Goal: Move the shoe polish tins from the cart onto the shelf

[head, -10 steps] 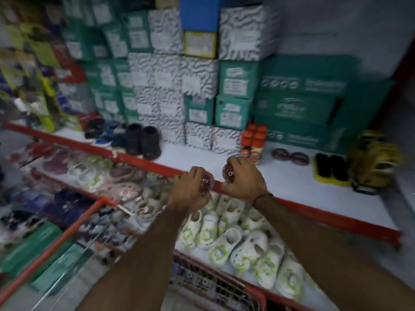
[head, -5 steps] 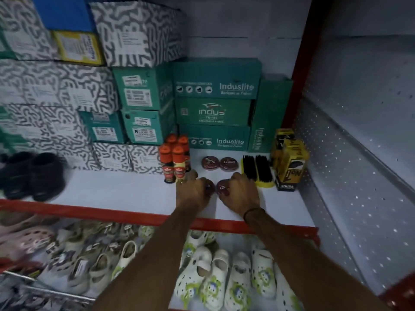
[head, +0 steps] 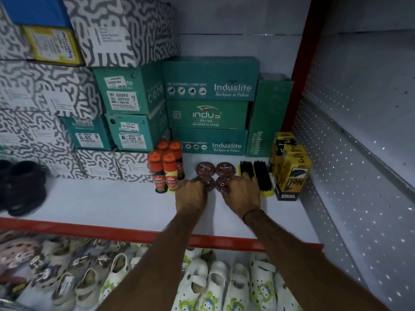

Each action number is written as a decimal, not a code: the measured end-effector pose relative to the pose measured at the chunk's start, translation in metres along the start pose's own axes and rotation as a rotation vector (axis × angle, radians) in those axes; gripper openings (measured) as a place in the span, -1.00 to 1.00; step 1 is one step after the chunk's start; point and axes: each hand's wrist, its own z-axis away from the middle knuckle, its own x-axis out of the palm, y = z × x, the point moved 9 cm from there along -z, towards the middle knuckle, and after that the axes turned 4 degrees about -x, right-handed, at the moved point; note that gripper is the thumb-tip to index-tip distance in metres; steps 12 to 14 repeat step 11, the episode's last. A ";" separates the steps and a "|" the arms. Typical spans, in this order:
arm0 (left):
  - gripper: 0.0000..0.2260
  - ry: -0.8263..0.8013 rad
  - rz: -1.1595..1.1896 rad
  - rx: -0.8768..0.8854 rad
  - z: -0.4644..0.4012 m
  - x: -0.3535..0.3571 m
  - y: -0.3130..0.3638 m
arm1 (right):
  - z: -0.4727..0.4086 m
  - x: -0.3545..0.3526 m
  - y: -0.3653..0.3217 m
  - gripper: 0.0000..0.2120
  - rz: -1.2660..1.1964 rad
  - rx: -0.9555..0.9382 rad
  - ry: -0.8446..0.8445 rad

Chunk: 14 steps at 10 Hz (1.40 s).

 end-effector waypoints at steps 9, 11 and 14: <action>-0.38 -0.212 0.038 0.543 0.043 0.034 0.116 | 0.062 0.013 0.072 -0.35 -0.185 0.000 -0.090; -0.41 -0.247 0.051 0.526 0.054 0.034 0.117 | 0.065 0.016 0.071 -0.35 -0.136 -0.003 -0.108; -0.41 -0.247 0.051 0.526 0.054 0.034 0.117 | 0.065 0.016 0.071 -0.35 -0.136 -0.003 -0.108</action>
